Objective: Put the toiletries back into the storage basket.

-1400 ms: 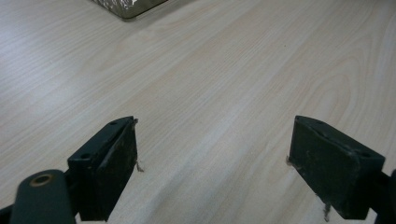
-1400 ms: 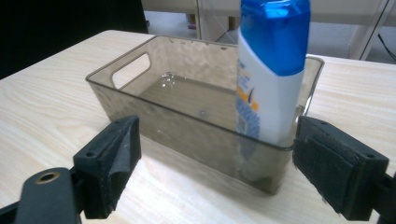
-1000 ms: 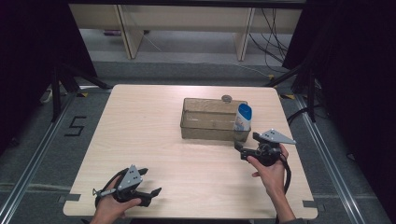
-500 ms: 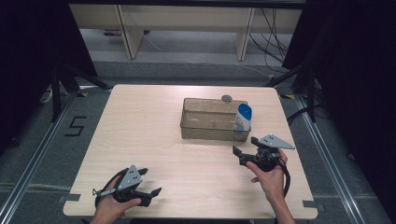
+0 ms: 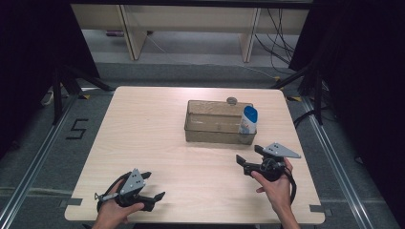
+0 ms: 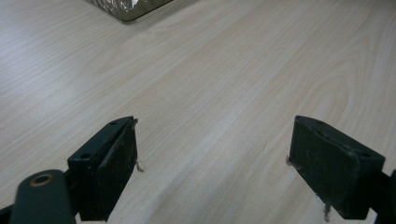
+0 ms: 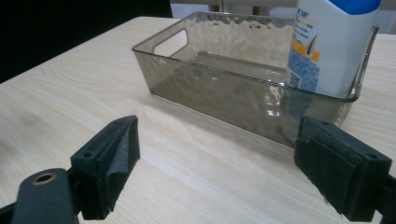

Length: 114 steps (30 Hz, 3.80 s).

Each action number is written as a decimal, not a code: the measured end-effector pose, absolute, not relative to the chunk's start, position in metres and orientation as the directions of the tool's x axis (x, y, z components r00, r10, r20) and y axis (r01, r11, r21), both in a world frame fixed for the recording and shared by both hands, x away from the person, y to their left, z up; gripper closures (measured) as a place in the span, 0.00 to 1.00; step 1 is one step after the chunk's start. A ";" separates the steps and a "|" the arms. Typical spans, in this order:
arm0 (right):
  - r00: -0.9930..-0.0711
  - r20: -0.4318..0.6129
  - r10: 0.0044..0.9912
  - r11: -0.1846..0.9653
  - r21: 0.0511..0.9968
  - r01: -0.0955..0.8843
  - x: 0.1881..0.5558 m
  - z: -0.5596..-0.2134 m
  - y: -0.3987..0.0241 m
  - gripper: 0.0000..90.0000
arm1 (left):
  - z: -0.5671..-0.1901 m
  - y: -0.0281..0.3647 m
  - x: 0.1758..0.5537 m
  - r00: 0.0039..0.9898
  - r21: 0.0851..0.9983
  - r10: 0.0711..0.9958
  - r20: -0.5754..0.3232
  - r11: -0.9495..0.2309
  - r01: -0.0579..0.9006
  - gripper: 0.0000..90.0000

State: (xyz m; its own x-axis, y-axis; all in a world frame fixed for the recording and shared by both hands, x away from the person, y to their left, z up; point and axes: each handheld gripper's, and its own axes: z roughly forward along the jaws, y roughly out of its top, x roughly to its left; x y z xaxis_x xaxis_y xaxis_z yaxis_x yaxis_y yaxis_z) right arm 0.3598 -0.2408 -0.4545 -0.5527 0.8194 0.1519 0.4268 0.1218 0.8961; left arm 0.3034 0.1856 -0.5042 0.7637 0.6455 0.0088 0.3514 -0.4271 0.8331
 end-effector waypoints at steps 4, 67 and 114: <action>-0.546 0.154 0.823 0.122 0.892 0.435 0.357 -0.457 -0.241 0.17 | -0.504 0.186 0.304 0.763 0.830 0.646 0.015 -0.433 0.351 0.17; -0.581 0.202 0.789 0.120 0.876 0.468 0.313 -0.472 -0.247 0.17 | -0.502 0.189 0.304 0.759 0.821 0.650 0.039 -0.454 0.347 0.17; -0.614 0.184 0.767 0.197 0.844 0.499 0.278 -0.483 -0.261 0.17 | -0.503 0.189 0.305 0.760 0.825 0.649 0.037 -0.450 0.343 0.17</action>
